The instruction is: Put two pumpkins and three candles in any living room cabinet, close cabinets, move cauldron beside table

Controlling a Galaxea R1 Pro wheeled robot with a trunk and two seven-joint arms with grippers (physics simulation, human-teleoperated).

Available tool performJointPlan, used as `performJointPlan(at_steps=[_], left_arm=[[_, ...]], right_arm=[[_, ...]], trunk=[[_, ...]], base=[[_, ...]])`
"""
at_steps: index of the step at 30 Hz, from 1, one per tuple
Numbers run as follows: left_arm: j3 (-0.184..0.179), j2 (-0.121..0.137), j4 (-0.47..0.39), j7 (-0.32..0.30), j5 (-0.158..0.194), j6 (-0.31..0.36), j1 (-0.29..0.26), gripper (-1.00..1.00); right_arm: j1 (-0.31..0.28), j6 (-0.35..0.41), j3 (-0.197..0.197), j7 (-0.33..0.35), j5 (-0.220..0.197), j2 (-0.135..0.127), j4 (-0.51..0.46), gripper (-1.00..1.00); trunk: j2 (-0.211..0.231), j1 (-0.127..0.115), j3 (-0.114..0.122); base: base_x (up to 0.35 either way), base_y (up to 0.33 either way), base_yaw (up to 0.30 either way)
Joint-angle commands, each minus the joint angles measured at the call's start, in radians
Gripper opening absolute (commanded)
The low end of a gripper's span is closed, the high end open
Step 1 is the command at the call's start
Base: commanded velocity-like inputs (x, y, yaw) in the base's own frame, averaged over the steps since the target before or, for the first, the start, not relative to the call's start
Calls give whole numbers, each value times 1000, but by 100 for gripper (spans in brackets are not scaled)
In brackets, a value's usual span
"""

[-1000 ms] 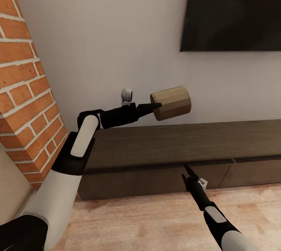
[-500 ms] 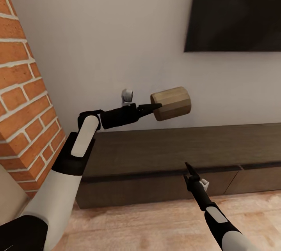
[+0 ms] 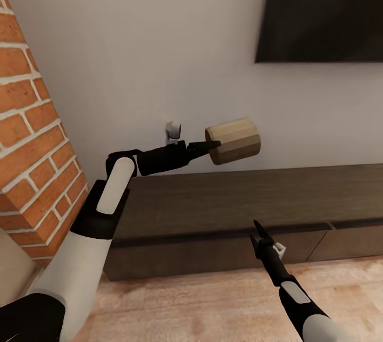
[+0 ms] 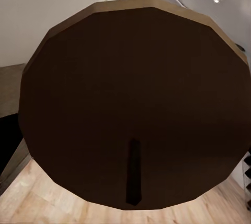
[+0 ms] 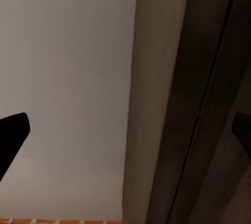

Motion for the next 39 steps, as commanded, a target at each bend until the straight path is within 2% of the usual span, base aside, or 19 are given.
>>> performJointPlan(at_steps=[1,4,23,30,39], left_arm=[[1,-1,0,-5,0,5,-1,-100],[1,-1,0,-5,0,5,-1,-100],[1,-1,0,-4,0,5,-1,-100],[1,-1,1,-4,-1,5,-1,-100],[1,-1,2,-3,-1,4,-1,-100]], right_arm=[[-1,2,2,-39,3,0,3,100],[-1,2,3,-40,3,0,3,100],[-1,4,3,-40,3,-1,3,100],[-1,2,3,-40,4,-1,3,100],[-1,2,3,-40,4,-1,3,100]], trunk=[[0,0,-5],[-1,2,-16],[-1,2,-16],[-1,2,-16],[-1,2,-16]], base=[[0,0,0],[0,0,0],[34,0,0],[-196,0,0],[-22,0,0]])
